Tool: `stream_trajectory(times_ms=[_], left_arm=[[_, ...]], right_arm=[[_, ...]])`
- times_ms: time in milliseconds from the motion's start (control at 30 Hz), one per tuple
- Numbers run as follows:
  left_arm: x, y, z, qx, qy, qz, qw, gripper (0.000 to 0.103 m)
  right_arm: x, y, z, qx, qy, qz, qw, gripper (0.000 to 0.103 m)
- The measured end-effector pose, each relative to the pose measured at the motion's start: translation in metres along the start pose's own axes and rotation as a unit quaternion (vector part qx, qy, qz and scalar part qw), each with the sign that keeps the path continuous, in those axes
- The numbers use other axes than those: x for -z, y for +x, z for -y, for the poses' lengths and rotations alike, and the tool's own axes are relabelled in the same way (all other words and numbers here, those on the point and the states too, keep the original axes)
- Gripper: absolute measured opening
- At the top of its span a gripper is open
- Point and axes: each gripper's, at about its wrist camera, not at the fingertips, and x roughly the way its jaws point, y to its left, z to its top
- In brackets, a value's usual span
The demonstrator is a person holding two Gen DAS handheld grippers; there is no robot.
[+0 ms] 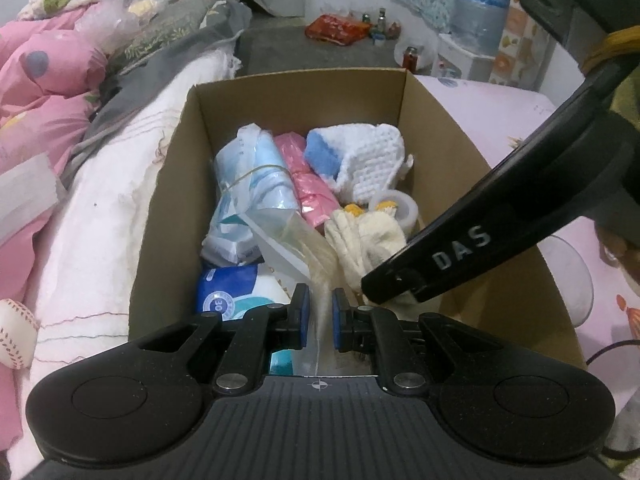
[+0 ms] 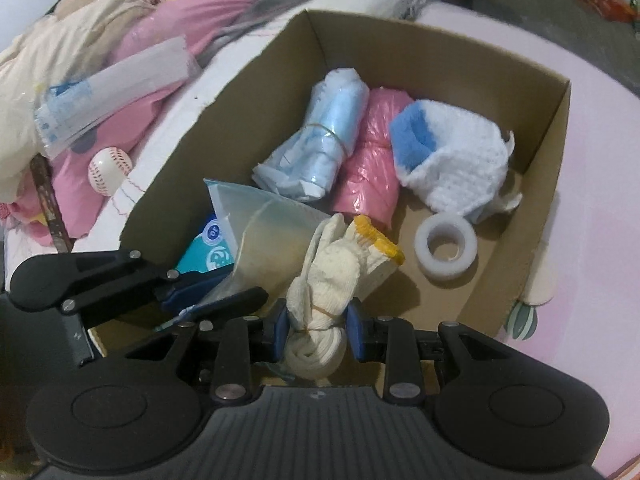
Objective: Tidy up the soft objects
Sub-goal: 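Open the right tool dropping the cream bundle while the left tool releases the bag into the box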
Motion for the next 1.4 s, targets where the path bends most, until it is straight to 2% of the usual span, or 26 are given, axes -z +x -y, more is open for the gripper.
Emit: stream_trajectory(times_ms=[467,567,733,967,1000,1033,1067,1167,1400], left_arm=[[0.002,0.002,-0.009,0.024,-0.018,-0.020,0.9994,0.026],[0.002,-0.001,-0.011,0.022,-0.025,-0.022,0.9992,0.032],[0.002,-0.004,-0.013,0.016,-0.031,-0.017,0.9992,0.037],[0.001,-0.009,-0.015,0.006,-0.036,-0.008,0.9993,0.049],[0.001,-0.011,-0.015,0.004,-0.036,-0.005,0.9993,0.053],[0.000,-0.012,-0.016,0.003,-0.036,-0.002,0.9993,0.063],[0.000,-0.014,-0.017,0.008,-0.039,0.001,0.9992,0.069],[-0.001,-0.019,-0.016,0.019,-0.047,0.012,0.9986,0.070],[-0.001,-0.033,-0.004,0.019,-0.045,0.031,0.9983,0.077]], right_arm=[[-0.004,0.013,0.002,-0.007,0.035,-0.034,0.999,0.013],[-0.006,0.012,0.003,-0.008,0.042,-0.040,0.998,0.014],[-0.010,0.010,0.007,-0.018,0.051,-0.033,0.998,0.017],[-0.008,0.002,0.017,-0.040,0.056,-0.011,0.998,0.017],[-0.008,0.000,0.018,-0.044,0.054,-0.005,0.998,0.017],[-0.008,-0.002,0.018,-0.047,0.054,0.003,0.997,0.018],[-0.007,-0.005,0.021,-0.055,0.056,0.012,0.997,0.021],[-0.006,-0.018,0.026,-0.081,0.059,0.041,0.994,0.027],[0.006,-0.056,0.031,-0.115,0.056,0.111,0.986,0.027]])
